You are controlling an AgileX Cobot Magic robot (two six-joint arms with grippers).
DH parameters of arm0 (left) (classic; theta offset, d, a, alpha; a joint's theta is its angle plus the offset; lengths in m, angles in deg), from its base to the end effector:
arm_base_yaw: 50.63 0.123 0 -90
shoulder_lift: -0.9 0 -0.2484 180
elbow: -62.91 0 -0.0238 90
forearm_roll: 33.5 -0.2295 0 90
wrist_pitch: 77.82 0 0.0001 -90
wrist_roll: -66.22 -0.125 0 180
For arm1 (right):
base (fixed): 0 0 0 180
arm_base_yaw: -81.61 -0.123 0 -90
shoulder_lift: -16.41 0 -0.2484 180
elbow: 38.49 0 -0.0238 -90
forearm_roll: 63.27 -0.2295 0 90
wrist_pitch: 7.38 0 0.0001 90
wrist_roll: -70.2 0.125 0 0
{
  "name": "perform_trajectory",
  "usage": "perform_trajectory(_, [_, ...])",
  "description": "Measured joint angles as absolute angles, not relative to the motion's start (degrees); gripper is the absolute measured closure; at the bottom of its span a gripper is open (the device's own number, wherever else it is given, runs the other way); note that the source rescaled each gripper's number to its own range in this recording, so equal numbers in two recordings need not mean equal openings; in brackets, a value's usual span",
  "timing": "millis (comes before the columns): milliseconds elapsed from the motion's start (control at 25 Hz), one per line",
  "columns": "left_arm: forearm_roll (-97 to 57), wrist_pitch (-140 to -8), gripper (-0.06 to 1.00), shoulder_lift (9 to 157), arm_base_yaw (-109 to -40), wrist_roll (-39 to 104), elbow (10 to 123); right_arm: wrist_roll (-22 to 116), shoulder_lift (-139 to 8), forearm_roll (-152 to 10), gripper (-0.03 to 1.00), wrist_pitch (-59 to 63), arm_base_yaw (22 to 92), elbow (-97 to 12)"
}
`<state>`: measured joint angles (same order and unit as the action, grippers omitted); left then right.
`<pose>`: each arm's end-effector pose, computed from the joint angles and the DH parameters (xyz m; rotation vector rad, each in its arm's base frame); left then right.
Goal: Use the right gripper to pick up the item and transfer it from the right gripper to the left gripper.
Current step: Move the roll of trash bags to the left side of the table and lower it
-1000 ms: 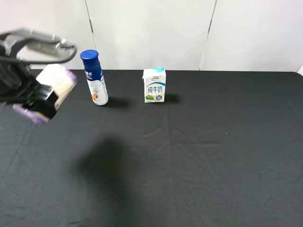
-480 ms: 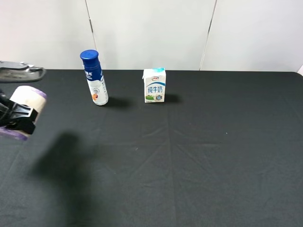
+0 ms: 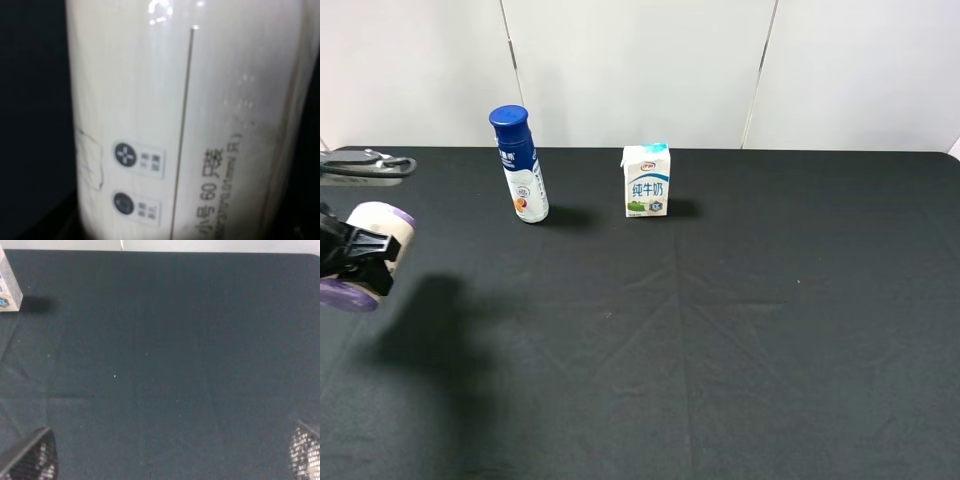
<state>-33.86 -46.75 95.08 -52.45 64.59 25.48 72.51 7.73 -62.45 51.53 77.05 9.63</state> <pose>0.2425 -0.0073 0.1168 0.0924 2.8378 0.0051 0.0460 0.0021 0.2518 -0.0393 2.0196 0.0590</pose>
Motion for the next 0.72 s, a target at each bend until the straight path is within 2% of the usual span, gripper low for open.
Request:
perform_trajectory(320, [-32.34, -48.34, 0.94, 104.16, -52.45, 62.71, 28.99, 72.51, 7.73, -62.45, -0.03, 51.53, 77.05, 9.63])
perform_trajectory(720, [-30.35, -49.66, 0.94, 106.11, -53.20, 57.29, 29.11, 72.51, 7.73, -62.45, -0.03, 51.53, 77.05, 9.63])
